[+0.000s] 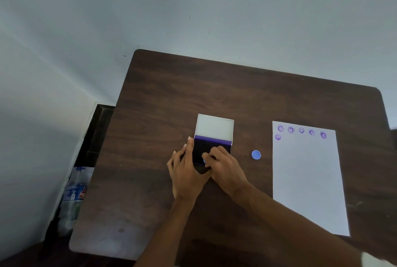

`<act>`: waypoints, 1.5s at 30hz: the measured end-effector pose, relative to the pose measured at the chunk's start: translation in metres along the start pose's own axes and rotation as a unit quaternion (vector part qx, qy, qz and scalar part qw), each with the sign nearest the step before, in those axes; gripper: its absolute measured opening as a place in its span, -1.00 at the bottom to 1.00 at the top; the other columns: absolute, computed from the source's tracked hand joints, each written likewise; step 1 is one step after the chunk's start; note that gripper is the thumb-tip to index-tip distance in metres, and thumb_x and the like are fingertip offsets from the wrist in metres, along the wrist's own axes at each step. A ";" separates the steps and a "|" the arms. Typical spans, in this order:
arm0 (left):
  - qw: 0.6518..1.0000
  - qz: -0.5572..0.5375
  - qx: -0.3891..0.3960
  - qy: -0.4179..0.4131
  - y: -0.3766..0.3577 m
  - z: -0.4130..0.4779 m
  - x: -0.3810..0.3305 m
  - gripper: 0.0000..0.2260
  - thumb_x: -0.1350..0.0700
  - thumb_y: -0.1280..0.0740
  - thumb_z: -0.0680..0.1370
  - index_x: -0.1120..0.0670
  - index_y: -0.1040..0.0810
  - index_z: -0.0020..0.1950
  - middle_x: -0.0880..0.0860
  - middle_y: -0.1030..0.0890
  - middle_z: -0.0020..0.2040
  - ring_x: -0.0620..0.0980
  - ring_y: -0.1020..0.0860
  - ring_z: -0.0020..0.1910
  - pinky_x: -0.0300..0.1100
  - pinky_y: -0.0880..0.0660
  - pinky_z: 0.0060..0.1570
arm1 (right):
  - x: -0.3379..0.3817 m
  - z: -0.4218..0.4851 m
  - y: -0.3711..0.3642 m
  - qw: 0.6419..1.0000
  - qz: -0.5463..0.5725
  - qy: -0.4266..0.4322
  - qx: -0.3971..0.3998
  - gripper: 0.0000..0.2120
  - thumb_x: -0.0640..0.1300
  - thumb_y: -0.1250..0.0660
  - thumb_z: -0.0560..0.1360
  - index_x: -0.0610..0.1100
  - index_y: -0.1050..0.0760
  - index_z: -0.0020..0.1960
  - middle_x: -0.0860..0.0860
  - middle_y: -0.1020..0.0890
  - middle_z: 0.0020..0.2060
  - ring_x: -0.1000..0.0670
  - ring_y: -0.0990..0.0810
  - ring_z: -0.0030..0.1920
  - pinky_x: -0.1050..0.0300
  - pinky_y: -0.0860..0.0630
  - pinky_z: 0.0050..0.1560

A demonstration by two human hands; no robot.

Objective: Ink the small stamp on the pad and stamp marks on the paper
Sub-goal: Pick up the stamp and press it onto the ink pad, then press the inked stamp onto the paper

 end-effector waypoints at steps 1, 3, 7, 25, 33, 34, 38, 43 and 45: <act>1.000 0.001 0.001 -0.003 0.000 -0.001 -0.001 -0.12 -0.13 -0.59 0.33 0.09 -0.31 0.55 0.12 -0.52 0.39 0.14 -0.46 0.36 0.13 -0.29 0.36 | 0.002 0.000 0.001 1.000 -0.006 0.003 0.006 -0.58 -0.23 -0.57 0.30 -0.18 -0.55 0.12 -0.11 -0.62 0.00 -0.09 -0.61 0.00 0.00 -0.65 -0.05; 1.000 -0.003 0.000 -0.009 0.000 -0.001 0.000 -0.10 -0.14 -0.59 0.32 0.09 -0.28 0.56 0.13 -0.51 0.40 0.16 -0.46 0.36 0.14 -0.28 0.37 | 0.002 0.001 0.002 1.000 0.012 -0.013 0.017 -0.63 -0.23 -0.48 0.40 -0.18 -0.52 0.18 -0.13 -0.58 0.08 -0.09 -0.57 0.08 -0.02 -0.60 0.08; 0.999 -0.025 0.009 -0.027 -0.002 -0.001 0.003 0.02 -0.37 -0.46 0.30 0.00 -0.12 0.61 0.07 -0.36 0.52 0.05 -0.32 0.46 0.02 -0.10 0.48 | -0.022 -0.023 0.026 0.971 0.175 -0.136 -0.089 -0.77 -0.29 -0.43 0.44 -0.22 -0.60 0.09 -0.13 -0.62 -0.02 0.00 -0.57 -0.05 0.29 -0.51 0.04; 0.944 0.028 0.075 -0.320 -0.118 -0.078 -0.144 -0.55 -0.13 -0.32 0.58 0.02 -0.50 0.42 -0.01 -0.51 0.41 -0.02 -0.55 0.16 -0.11 -0.56 0.00 | -0.218 -0.098 0.089 0.917 0.147 -0.329 -0.173 -0.79 -0.27 -0.41 0.48 -0.29 -0.57 0.10 -0.18 -0.66 0.00 -0.11 -0.59 -0.04 0.20 -0.46 -0.01; 0.944 0.050 0.075 -0.319 -0.121 -0.077 -0.143 -0.56 -0.18 -0.27 0.57 0.00 -0.55 0.37 -0.04 -0.50 0.41 -0.02 -0.53 0.15 -0.10 -0.55 0.04 | -0.217 -0.088 0.078 0.940 0.118 -0.290 -0.137 -0.76 -0.35 -0.45 0.42 -0.34 -0.57 0.08 -0.23 -0.65 0.01 -0.17 -0.61 -0.02 0.09 -0.54 0.01; 0.944 0.049 0.075 -0.318 -0.121 -0.078 -0.143 -0.56 -0.18 -0.27 0.57 0.00 -0.55 0.37 -0.04 -0.50 0.41 -0.02 -0.53 0.15 -0.10 -0.55 0.05 | -0.218 -0.087 0.077 0.940 0.115 -0.291 -0.137 -0.75 -0.36 -0.46 0.41 -0.34 -0.57 0.08 -0.24 -0.64 0.01 -0.17 -0.61 -0.02 0.10 -0.53 0.00; 0.945 0.045 0.075 -0.315 -0.121 -0.078 -0.142 -0.57 -0.18 -0.28 0.56 -0.01 -0.56 0.35 -0.05 -0.51 0.40 -0.03 -0.52 0.15 -0.08 -0.54 0.07 | -0.218 -0.083 0.077 0.942 0.101 -0.289 -0.137 -0.76 -0.38 -0.46 0.40 -0.35 -0.57 0.06 -0.24 -0.64 -0.01 -0.19 -0.62 -0.05 0.17 -0.46 -0.07; 0.946 0.053 0.081 -0.310 -0.121 -0.077 -0.142 -0.56 -0.20 -0.27 0.56 -0.02 -0.56 0.36 -0.06 -0.51 0.40 -0.03 -0.52 0.16 -0.07 -0.53 0.10 | -0.218 -0.082 0.072 0.946 0.090 -0.282 -0.134 -0.73 -0.36 -0.47 0.39 -0.34 -0.57 0.08 -0.23 -0.65 0.01 -0.16 -0.62 -0.03 0.21 -0.44 -0.04; 0.946 0.052 0.080 -0.309 -0.121 -0.077 -0.142 -0.57 -0.20 -0.27 0.56 -0.02 -0.56 0.35 -0.06 -0.51 0.40 -0.03 -0.51 0.17 -0.07 -0.52 0.10 | -0.217 -0.082 0.070 0.948 0.078 -0.280 -0.133 -0.72 -0.35 -0.47 0.39 -0.34 -0.57 0.09 -0.23 -0.65 0.01 -0.17 -0.63 -0.02 0.18 -0.48 -0.02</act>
Point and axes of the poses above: each hand's wrist, its own z-axis towards the middle knuckle, its own y-axis out of the back of the hand, x = y × z, the point moved 5 cm from there along z, towards the middle knuckle
